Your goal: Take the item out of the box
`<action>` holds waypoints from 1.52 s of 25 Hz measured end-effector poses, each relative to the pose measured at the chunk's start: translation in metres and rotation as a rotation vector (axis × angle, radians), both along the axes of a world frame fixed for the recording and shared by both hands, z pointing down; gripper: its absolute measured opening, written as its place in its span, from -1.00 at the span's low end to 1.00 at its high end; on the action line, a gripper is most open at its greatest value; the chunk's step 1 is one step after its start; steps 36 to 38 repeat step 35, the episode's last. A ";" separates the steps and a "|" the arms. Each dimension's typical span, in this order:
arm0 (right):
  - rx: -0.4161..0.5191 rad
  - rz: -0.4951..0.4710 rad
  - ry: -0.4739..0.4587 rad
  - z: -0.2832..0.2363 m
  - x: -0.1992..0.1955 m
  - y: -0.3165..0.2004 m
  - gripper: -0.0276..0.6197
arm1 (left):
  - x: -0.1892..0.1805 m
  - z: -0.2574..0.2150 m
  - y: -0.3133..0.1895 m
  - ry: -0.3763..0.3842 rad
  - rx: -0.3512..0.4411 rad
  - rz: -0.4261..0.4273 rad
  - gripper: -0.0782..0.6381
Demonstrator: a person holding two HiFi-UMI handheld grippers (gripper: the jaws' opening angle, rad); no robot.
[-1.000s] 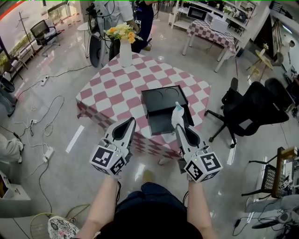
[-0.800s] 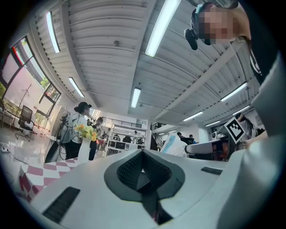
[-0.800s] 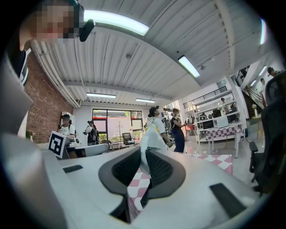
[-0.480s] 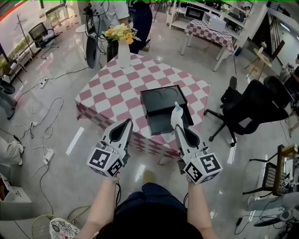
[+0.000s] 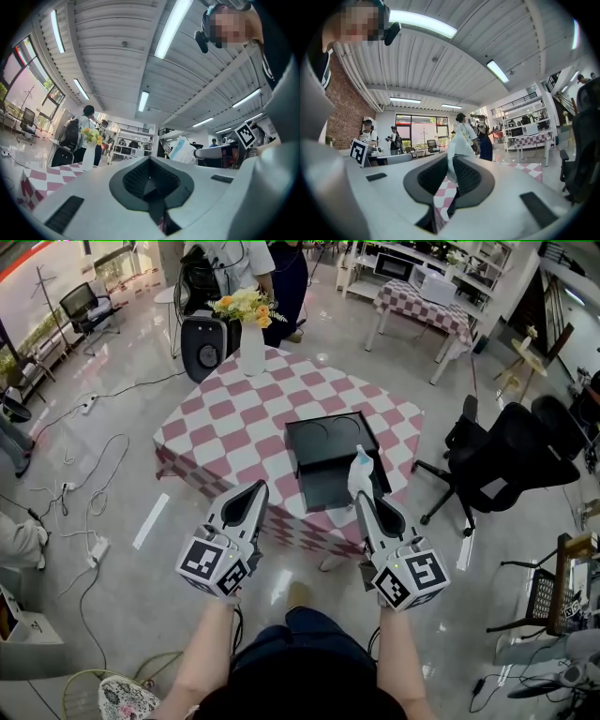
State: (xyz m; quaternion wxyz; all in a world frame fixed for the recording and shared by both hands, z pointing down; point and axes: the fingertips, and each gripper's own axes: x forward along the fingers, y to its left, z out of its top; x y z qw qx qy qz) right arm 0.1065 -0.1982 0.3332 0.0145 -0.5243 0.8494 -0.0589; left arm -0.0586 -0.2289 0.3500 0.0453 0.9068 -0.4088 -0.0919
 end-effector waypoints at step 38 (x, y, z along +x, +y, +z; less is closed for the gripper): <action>-0.021 0.016 -0.002 0.018 0.013 -0.017 -0.78 | 0.017 0.017 -0.020 0.002 -0.024 0.020 -0.75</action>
